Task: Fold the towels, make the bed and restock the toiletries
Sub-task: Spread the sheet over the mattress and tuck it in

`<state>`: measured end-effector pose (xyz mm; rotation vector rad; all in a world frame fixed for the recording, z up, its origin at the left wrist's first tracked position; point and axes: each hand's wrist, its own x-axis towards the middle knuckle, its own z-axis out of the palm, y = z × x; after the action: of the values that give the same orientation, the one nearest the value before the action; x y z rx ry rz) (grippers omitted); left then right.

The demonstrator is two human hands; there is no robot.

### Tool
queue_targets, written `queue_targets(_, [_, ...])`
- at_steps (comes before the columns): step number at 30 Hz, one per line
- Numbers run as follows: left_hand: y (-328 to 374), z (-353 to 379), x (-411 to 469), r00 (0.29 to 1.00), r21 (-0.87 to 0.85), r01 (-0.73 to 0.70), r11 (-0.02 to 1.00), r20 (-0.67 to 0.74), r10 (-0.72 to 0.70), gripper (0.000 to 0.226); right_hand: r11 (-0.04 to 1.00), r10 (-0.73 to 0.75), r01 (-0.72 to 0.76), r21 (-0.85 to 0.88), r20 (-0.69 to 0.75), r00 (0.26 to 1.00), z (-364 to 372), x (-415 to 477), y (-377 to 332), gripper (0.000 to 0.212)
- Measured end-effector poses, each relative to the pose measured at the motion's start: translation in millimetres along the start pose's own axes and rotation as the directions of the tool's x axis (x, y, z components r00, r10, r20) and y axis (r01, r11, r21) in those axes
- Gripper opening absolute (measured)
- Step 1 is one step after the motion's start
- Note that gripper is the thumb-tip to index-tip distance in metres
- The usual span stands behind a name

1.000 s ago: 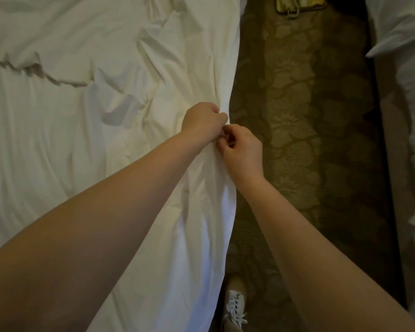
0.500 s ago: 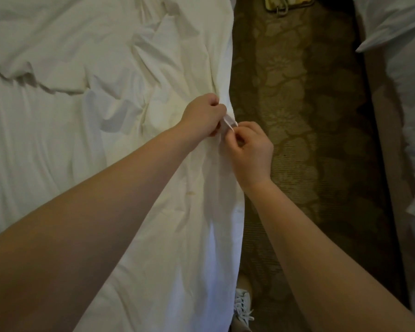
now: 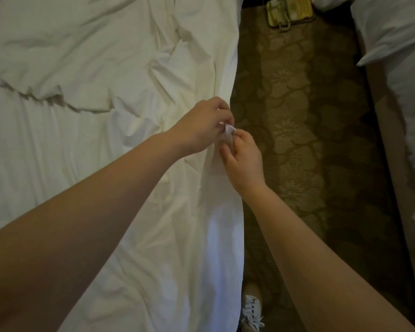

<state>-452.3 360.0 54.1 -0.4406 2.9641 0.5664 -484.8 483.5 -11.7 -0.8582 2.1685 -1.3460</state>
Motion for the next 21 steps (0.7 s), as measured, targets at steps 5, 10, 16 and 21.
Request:
queue_targets(5, [-4, 0, -5, 0.987, -0.215, 0.066, 0.974, -0.130, -0.096, 0.023, 0.989, -0.143, 0.144, 0.034, -0.033, 0.989, 5, 3, -3, 0.037])
queue_targets(10, [-6, -1, -16, 0.960, -0.253, 0.202, 0.946, -0.142, -0.243, 0.024, 0.989, 0.029, -0.030, 0.143, 0.008, 1.000, 14, 2, -6, 0.028])
queue_targets(16, [-4, -4, -21, 0.871, -0.417, 0.408, 0.812, -0.088, -0.483, 0.032, 0.983, -0.032, 0.055, 0.178, -0.131, 0.991, 25, -12, -3, 0.035])
queue_targets(21, [-15, 10, -31, 0.773, -0.620, 0.467, 0.630, -0.060, -0.632, 0.016, 0.946, 0.120, -0.091, 0.312, -0.076, 0.990, 35, -8, -3, 0.016])
